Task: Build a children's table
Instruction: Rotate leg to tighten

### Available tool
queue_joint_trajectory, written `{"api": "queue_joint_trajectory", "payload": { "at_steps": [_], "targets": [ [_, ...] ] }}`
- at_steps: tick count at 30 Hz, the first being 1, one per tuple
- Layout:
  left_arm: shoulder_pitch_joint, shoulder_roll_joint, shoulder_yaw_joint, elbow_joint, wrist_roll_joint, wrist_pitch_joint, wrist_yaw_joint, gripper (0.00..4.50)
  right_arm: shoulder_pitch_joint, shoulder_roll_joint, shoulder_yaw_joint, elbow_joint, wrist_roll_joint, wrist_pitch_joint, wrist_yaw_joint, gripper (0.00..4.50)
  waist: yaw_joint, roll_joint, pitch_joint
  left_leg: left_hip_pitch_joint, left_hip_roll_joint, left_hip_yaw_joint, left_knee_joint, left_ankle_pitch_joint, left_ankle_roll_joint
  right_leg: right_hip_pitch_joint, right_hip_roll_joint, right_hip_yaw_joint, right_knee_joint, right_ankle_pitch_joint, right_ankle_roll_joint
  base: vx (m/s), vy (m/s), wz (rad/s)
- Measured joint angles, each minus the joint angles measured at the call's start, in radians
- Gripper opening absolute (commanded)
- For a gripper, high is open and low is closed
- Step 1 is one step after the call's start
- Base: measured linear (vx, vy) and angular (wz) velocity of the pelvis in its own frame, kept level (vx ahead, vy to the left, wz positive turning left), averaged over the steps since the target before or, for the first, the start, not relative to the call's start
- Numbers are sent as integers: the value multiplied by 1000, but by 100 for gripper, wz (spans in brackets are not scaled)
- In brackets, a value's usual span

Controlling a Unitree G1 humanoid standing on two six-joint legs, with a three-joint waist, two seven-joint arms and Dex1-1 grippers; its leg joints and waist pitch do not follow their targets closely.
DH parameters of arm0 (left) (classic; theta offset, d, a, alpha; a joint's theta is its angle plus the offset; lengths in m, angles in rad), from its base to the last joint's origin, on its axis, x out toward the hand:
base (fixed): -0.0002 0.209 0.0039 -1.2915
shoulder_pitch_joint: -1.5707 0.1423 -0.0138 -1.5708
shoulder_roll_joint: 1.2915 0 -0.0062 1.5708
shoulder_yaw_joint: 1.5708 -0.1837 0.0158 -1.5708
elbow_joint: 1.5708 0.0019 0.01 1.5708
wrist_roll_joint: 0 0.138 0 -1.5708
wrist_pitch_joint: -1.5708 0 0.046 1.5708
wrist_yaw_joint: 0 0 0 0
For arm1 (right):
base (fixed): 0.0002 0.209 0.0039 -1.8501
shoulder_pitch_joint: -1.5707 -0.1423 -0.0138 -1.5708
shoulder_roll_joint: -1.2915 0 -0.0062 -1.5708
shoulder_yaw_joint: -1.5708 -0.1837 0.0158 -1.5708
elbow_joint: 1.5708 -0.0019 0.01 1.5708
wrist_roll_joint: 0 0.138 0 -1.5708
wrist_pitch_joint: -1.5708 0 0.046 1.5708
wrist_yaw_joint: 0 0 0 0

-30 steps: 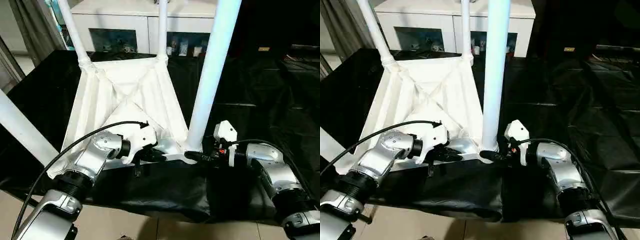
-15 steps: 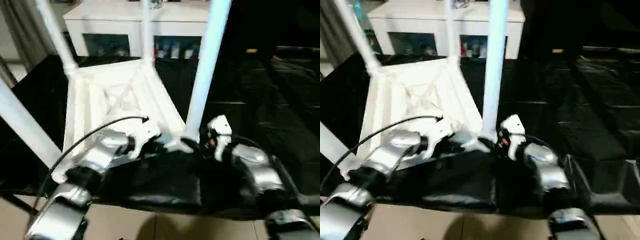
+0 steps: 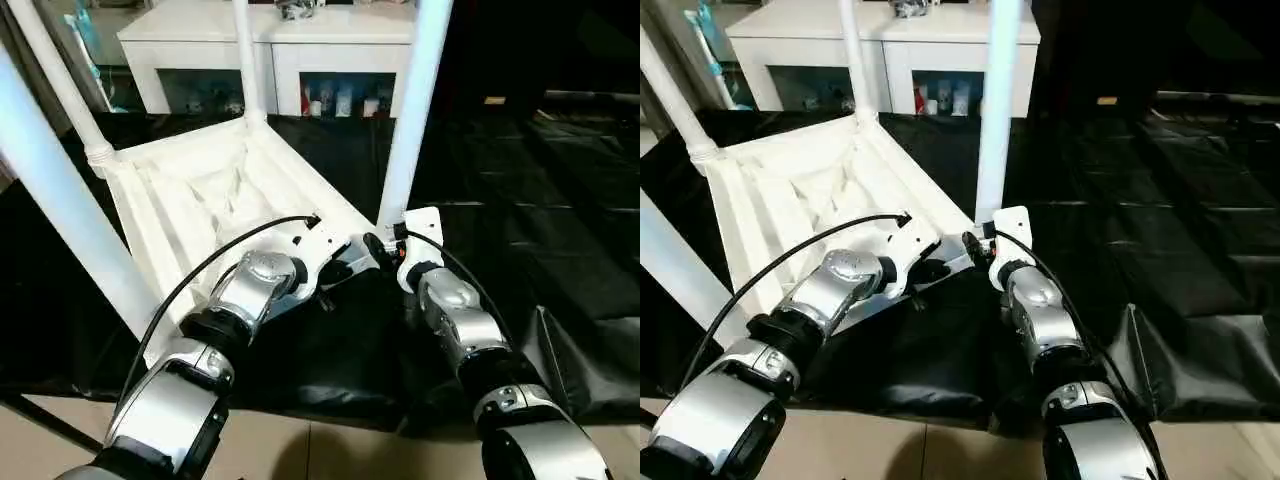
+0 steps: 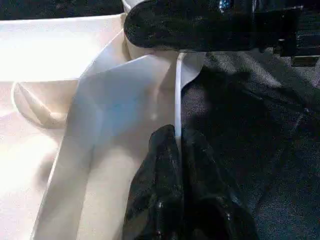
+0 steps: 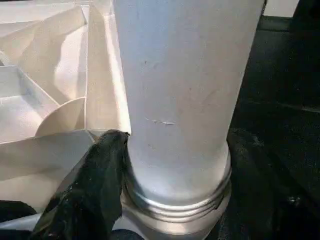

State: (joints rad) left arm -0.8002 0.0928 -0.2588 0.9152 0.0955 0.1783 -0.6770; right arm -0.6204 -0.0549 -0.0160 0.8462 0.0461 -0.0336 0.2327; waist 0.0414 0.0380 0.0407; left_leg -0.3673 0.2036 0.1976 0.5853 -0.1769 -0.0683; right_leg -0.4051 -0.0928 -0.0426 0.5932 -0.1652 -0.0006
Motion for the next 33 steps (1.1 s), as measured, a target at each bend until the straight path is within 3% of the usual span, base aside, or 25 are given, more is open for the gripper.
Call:
{"api": "queue_joint_trajectory", "payload": {
  "at_steps": [3, 5, 10, 15, 19, 23, 27, 33],
  "targets": [
    [-3, 6, 0, 14, 5, -20, -5, 0, 3, 1, -6, 0, 7, -10, 36, 342, -1, 0, 0, 0, 0, 0, -2, 0, 0, 0, 0, -1, 0, 0, 0, 0, 0, 0],
    [-5, 12, 1, 22, 7, -33, -7, 0, 8, 1, -7, 0, 24, -19, 49, 379, -4, 0, 0, 1, 0, 0, -3, 0, 0, -1, 0, -1, 0, -2, 3, 0, 0, 0],
    [6, 33, -5, 1, 9, -43, -46, 0, 35, -30, 11, -24, 22, -44, 122, 399, -7, -1, 1, 1, 0, 0, -7, 0, 0, -2, 0, -2, 0, -3, 5, 0, 0, 0],
    [56, 99, -16, -86, -5, -49, -191, 0, 111, -198, 75, -163, 35, -74, 453, 413, 3, -1, 1, -1, 1, 0, -7, 0, 0, -3, 0, -3, 0, -3, 5, 0, 0, 0],
    [96, 151, -33, -141, -22, -86, -300, 0, 145, -265, 97, -223, 68, -87, 618, 413, 11, -1, 1, -1, 1, 0, -8, 0, 0, -3, 1, -3, 0, -5, 7, 0, 0, 0],
    [186, 236, -66, -286, -59, -113, -467, 0, 189, -332, 109, -280, 115, -76, 781, 413, 27, -1, 1, -3, 2, 1, -6, 0, 0, -4, 1, -3, -1, -8, 6, 0, 0, 0],
    [221, 264, -76, -357, -64, -97, -531, 0, 195, -340, 137, -320, 124, -63, 855, 413, 46, -1, 1, -4, 2, 2, -3, 0, 0, -4, 0, -2, -1, -8, 6, 0, 0, 0],
    [243, 280, -89, -405, -75, -76, -562, 0, 197, -349, 164, -325, 122, -57, 910, 413, 49, -2, 2, -4, 2, 2, -2, 0, 0, -4, -1, -2, 0, -8, 6, 0, 0, 0]
  ]
}}
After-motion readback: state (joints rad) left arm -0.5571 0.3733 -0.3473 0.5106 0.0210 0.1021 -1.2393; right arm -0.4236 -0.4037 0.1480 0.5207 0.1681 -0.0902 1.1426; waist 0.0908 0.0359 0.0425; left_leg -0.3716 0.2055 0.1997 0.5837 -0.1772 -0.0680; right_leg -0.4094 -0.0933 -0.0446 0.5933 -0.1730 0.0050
